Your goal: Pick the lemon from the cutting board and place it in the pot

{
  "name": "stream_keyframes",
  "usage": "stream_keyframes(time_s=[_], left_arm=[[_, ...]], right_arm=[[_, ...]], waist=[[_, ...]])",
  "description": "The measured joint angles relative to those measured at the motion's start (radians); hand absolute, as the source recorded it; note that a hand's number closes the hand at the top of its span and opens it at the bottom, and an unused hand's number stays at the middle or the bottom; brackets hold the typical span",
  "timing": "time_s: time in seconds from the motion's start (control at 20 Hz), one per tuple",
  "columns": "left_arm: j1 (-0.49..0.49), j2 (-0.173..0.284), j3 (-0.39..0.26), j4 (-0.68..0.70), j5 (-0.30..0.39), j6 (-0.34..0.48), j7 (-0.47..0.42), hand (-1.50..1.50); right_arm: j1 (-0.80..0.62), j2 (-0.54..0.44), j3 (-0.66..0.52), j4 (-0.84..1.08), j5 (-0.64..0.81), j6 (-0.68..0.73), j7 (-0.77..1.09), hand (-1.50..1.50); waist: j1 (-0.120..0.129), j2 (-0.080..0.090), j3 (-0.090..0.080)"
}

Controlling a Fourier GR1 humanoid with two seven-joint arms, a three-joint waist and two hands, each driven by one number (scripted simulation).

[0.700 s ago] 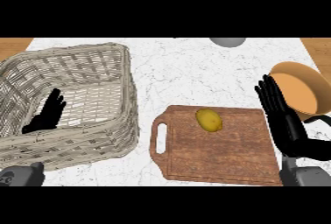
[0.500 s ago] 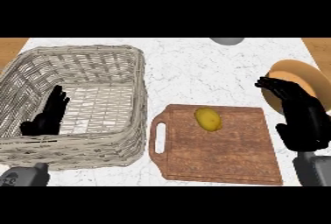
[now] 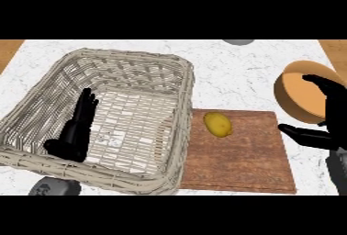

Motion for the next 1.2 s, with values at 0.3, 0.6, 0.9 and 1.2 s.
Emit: stream_keyframes(time_s=[0.3,0.6,0.9,1.2], left_arm=[[0.041,-0.028,-0.013,-0.064,-0.041,0.018,0.024,0.00],[0.055,-0.040,-0.007,-0.066,-0.059,0.013,0.013,0.00],[0.068,-0.043,0.000,-0.078,-0.062,-0.005,0.013,0.00],[0.084,-0.066,-0.009,-0.116,-0.094,0.001,0.029,0.00]], right_arm=[[0.071,-0.022,0.002,-0.053,0.033,0.053,-0.129,-1.50],[0.147,-0.129,0.068,-0.176,0.223,0.024,-0.015,-1.50],[0.184,-0.209,0.188,-0.279,0.460,0.006,0.197,-1.50],[0.135,-0.136,0.315,-0.342,0.617,0.021,0.450,-1.50]], waist=[[-0.012,-0.003,-0.002],[-0.020,-0.005,-0.004],[-0.017,-0.005,-0.005],[-0.010,-0.003,-0.004]])
